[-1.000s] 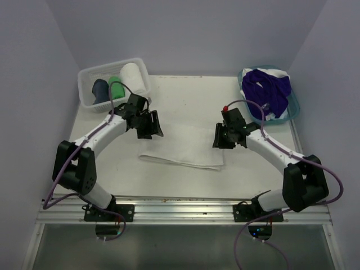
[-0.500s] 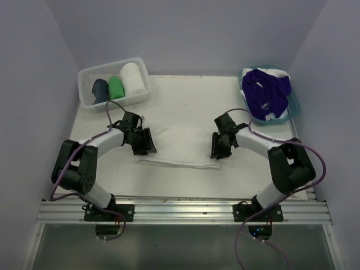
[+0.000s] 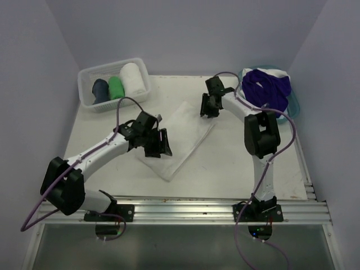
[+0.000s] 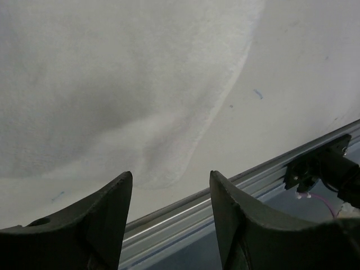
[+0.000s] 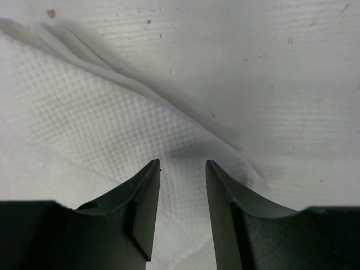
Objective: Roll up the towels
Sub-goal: Fold the towel
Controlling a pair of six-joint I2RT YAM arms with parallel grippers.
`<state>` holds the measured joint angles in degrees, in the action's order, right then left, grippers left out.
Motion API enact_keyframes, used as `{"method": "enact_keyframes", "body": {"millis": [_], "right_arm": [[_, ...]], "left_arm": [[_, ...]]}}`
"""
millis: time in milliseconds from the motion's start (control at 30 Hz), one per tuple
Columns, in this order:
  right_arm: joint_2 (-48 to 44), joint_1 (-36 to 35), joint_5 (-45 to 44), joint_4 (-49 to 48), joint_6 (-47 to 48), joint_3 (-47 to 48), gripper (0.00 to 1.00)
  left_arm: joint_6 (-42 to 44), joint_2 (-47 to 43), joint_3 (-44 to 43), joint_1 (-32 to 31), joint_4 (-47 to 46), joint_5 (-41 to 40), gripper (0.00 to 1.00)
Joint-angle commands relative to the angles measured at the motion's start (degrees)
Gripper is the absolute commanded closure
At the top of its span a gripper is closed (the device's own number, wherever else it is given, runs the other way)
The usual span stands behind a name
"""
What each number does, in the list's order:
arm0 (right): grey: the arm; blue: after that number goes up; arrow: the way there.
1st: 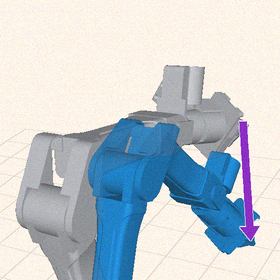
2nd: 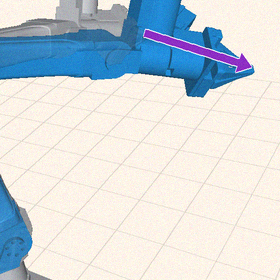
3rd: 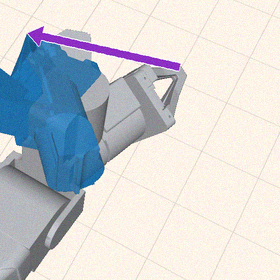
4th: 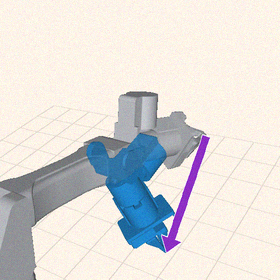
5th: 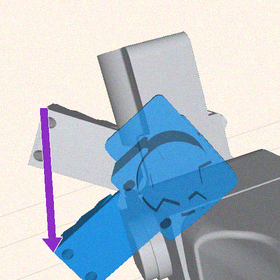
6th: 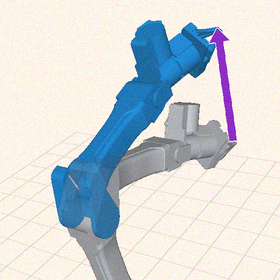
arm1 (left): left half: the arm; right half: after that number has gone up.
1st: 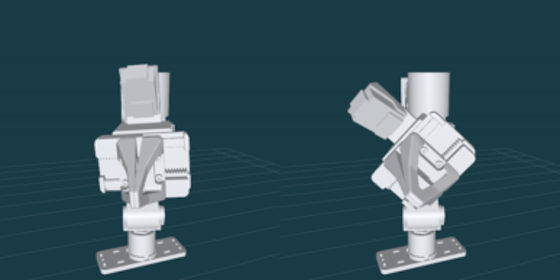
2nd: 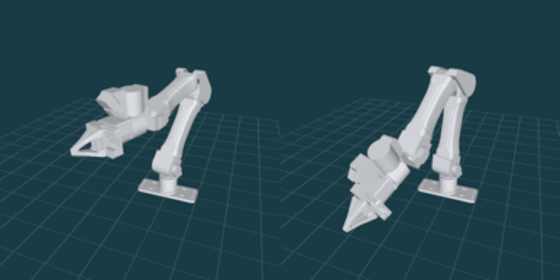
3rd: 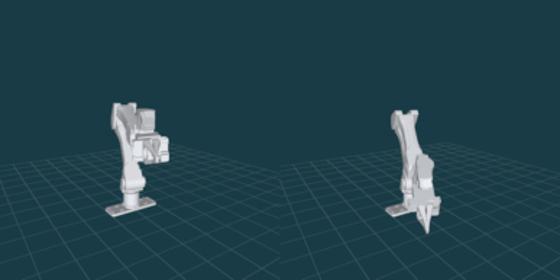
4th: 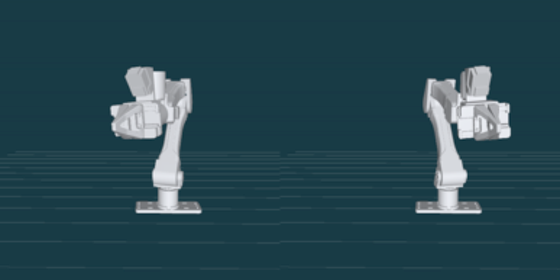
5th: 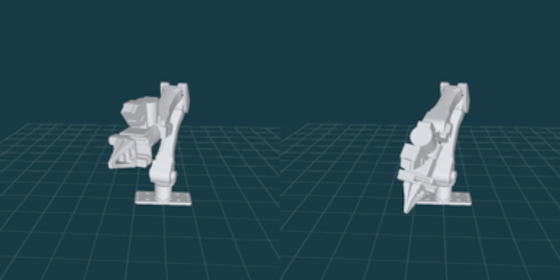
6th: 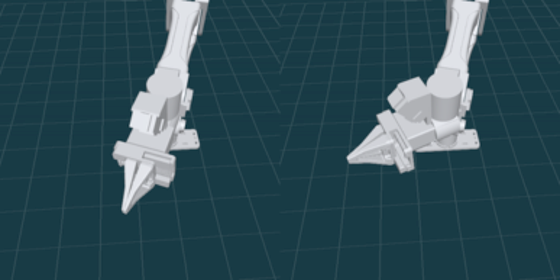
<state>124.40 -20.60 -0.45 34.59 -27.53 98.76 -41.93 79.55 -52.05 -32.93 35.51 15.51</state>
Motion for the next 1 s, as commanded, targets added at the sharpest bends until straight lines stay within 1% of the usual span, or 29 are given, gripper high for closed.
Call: {"method": "enact_keyframes", "body": {"millis": [0,33,67,100,133,233,267,300,333,367,400,433,467,567,600,700,800,833,967], "right_arm": [[-5.38,-0.40,0.27,-0.31,2.30,1.27,0.57],[-6.70,-0.49,0.19,-0.83,1.87,-1.87,0.57],[-10.19,-0.93,0.18,-1.36,1.60,-4.08,0.57],[-11.88,-1.28,0.27,-3.28,1.51,-6.63,0.57],[-13.73,-1.63,1.58,-4.00,1.08,-11.52,0.57],[-19.71,-3.65,3.78,-6.81,-0.85,-18.23,0.58],[-21.03,-4.44,4.57,-7.34,-1.56,-22.08,0.58],[-23.91,-6.97,4.75,-7.60,-1.82,-23.60,0.58],[-25.16,-8.48,4.75,-7.78,-2.00,-26.40,0.59],[-26.56,-11.97,5.19,-7.96,-2.61,-27.64,0.59],[-28.84,-13.75,5.80,-8.91,-2.97,-28.88,0.59],[-29.91,-15.77,6.24,-9.79,-3.23,-30.02,0.59],[-30.61,-20.05,5.99,-10.33,-3.75,-31.86,0.59],[-30.36,-27.18,5.81,-11.73,-3.58,-33.19,0.58],[-29.66,-28.34,6.51,-13.65,-3.50,-33.63,0.58],[-24.39,-31.34,7.30,-14.37,-3.15,-33.46,0.59],[-18.24,-31.78,7.75,-14.03,-1.92,-33.90,0.60],[-17.18,-31.78,4.09,-13.59,-2.26,-34.42,0.60],[-16.03,-27.41,2.65,-12.97,-3.06,-35.83,0.62]], "left_arm": [[1.93,-1.33,-6.13,1.45,3.34,-3.55,0.39],[2.64,-0.89,-6.13,2.25,3.25,-3.55,0.39],[3.17,-0.19,-5.00,3.21,2.99,-3.38,0.39],[4.13,0.08,-4.38,5.22,2.73,-3.20,0.40],[4.57,0.34,-3.68,6.20,1.51,-2.85,0.41],[5.89,1.13,-1.65,9.02,-0.35,-3.64,0.41],[6.25,1.57,-1.04,9.46,-0.70,-4.25,0.41],[6.60,2.36,-0.60,10.07,-1.14,-4.95,0.41],[6.77,2.71,-0.16,10.42,-2.01,-5.66,0.41],[6.86,3.33,0.72,10.78,-2.98,-5.84,0.41],[6.86,3.59,1.33,11.30,-4.12,-6.45,0.41],[6.69,4.03,2.04,11.39,-6.57,-6.72,0.41],[6.69,5.17,3.87,11.48,-7.98,-7.07,0.41],[6.16,9.20,6.16,11.66,-10.89,-5.67,0.43],[5.99,9.92,6.70,11.66,-11.25,-5.23,0.44],[5.63,9.67,7.67,11.74,-11.69,-5.48,0.45],[5.98,8.17,7.41,12.09,-10.02,-6.19,0.45],[6.25,7.82,7.32,12.27,-9.24,-5.76,0.44],[6.34,6.15,9.06,12.36,-9.40,-3.56,0.44]]}}
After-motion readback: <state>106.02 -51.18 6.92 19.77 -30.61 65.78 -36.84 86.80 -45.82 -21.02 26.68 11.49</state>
